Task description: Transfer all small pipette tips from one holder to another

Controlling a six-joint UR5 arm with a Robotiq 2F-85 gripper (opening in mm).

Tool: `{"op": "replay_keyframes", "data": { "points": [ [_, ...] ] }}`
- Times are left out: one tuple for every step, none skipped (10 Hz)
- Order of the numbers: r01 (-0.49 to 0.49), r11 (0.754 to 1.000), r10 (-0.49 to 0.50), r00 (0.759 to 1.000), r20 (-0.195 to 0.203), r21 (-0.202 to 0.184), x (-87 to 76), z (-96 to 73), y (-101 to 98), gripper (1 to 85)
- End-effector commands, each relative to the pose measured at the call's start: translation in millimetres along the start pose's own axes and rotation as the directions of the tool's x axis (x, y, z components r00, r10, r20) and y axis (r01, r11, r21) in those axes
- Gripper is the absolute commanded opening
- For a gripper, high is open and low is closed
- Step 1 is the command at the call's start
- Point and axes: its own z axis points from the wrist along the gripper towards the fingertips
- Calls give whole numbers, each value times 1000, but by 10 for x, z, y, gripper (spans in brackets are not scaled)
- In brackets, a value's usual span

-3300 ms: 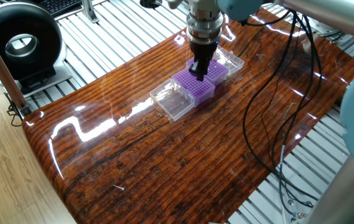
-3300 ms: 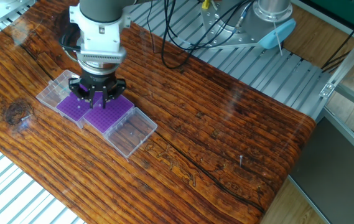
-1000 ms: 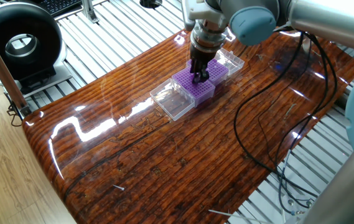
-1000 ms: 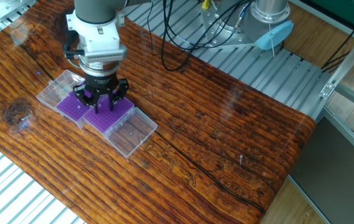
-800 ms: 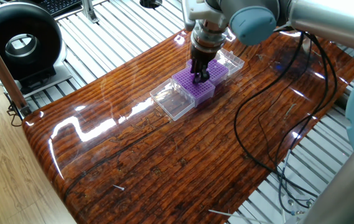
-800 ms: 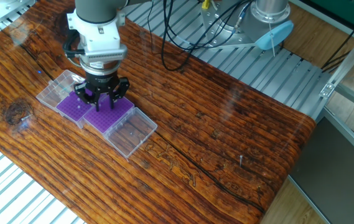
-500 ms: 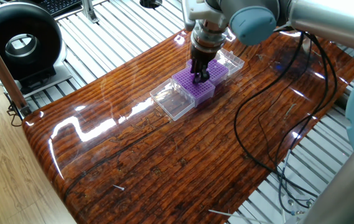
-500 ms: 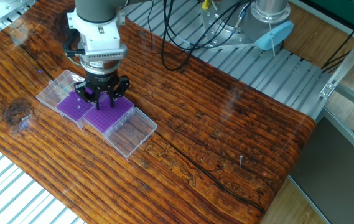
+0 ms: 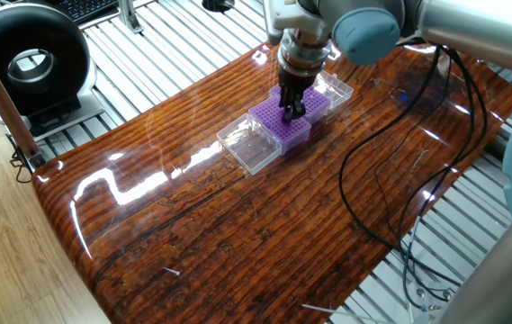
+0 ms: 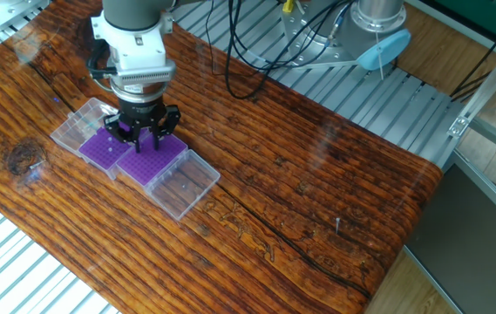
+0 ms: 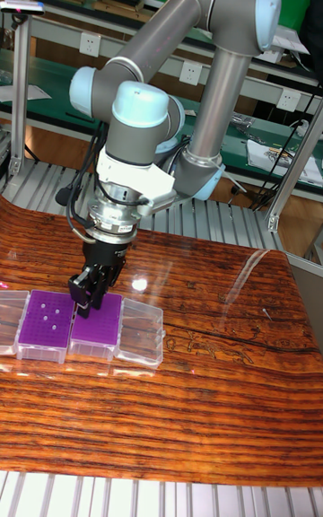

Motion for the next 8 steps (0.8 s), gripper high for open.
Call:
{"op": "replay_keyframes", "data": {
  "points": [
    [-15, 1000, 15, 1000, 5, -7, -17, -17, -7, 347],
    [-16, 1000, 16, 1000, 3, -16, -5, -18, 11, 353],
    [-20, 1000, 20, 1000, -3, -20, 7, -18, 24, 363],
    [-20, 1000, 20, 1000, -1, -23, 5, -21, 26, 367],
    [-23, 999, 22, 1000, -8, -41, 36, -49, 35, 363],
    [-42, 997, 42, 999, 0, -60, 36, -93, 65, 367],
    [-56, 996, 57, 998, 8, -75, 13, -96, 102, 367],
    [-56, 996, 56, 998, 5, -76, 21, -94, 104, 367]
  ]
}}
